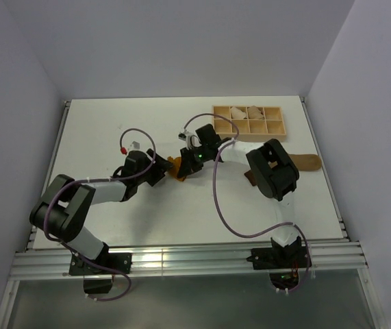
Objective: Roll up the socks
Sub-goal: Roll the sock at the center of the board.
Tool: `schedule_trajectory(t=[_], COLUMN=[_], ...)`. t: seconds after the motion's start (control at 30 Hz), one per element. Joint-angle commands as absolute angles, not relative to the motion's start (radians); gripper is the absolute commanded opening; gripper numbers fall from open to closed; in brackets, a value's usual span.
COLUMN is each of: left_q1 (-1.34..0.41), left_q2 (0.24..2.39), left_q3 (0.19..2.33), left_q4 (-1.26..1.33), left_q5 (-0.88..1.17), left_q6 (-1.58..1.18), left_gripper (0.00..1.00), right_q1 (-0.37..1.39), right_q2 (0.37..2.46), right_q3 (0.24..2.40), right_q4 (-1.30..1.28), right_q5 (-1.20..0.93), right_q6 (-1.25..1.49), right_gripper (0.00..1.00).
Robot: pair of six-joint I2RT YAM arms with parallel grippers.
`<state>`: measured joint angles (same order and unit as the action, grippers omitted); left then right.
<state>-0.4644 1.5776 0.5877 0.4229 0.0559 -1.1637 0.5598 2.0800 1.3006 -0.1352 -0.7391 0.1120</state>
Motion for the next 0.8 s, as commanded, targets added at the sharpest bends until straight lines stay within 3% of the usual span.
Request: schedule_trajectory(t=[0.0, 0.53, 0.77], left_q1=[-0.463, -0.462, -0.462], left_q2=[1.577, 1.681, 1.709], left_q3=[0.557, 0.532, 0.525], left_q4=[0.485, 0.635, 0.637], left_q5=[0.06, 0.04, 0.028], left_q6=[-1.158, -1.198, -1.201], left_gripper=[0.71, 0.67, 0.54], right_q1=[0.563, 0.555, 0.555], right_q2=[2.186, 2.232, 2.23], right_q3=[1.284, 1.325, 1.318], right_q4=[-0.348, -0.388, -0.373], right_q5=[-0.739, -0.77, -0.761], right_q6=[0.127, 0.121, 0.121], right_gripper=[0.02, 0.06, 0.07])
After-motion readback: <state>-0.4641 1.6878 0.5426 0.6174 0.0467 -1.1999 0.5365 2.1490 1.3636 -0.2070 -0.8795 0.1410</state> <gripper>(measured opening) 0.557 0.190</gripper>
